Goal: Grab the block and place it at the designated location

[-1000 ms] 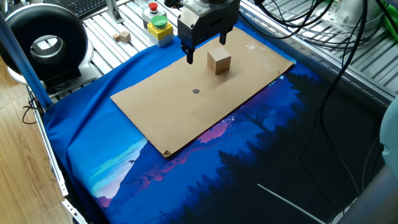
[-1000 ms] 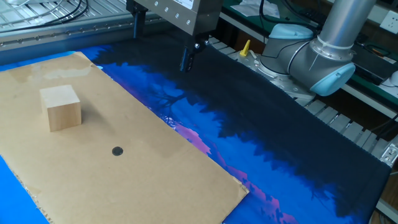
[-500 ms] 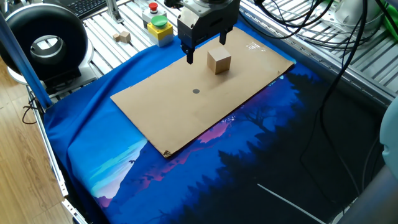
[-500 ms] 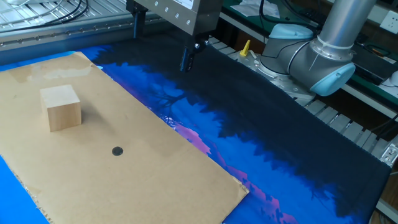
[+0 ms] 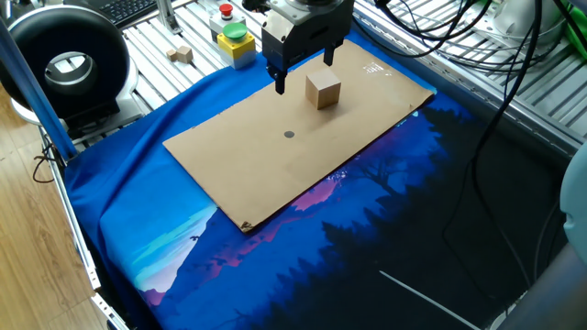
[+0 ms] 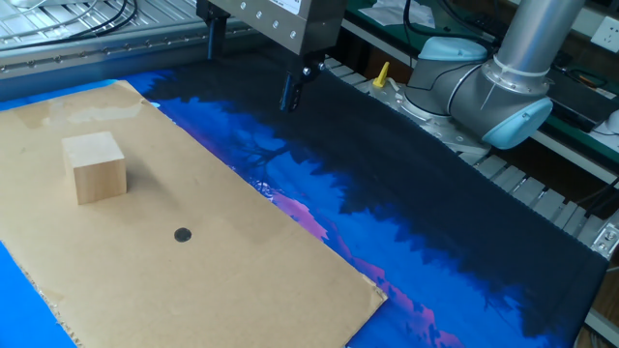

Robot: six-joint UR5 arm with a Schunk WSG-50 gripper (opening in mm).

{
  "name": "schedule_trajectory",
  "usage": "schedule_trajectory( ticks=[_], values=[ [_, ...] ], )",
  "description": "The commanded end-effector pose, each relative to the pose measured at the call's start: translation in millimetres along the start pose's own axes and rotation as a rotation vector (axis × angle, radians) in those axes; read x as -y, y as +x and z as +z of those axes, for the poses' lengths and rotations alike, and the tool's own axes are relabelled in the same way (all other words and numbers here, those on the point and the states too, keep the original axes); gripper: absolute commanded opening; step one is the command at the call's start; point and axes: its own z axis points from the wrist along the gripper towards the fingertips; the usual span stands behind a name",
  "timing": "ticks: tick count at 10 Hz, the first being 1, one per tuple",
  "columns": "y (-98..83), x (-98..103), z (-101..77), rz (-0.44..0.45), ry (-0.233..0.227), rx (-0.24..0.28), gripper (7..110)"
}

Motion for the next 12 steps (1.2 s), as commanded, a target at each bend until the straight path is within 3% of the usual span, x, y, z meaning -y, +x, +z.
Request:
schedule_trajectory(
  ticks=[1,2,3,6,9,12],
  values=[
    [11.7,3,-0.4,-0.032,0.02,-0.047,107],
    [10.5,-1,-1.2,-0.018,0.013,-0.043,107],
    [8.3,-6,-2.7,-0.005,0.013,-0.037,7],
    [-22.7,-32,-4.7,-0.05,-0.072,0.091,7],
    [-17.7,-25,-1.3,-0.091,-0.05,0.066,7],
    [-26.1,3,0.8,-0.127,0.045,0.087,7]
  ],
)
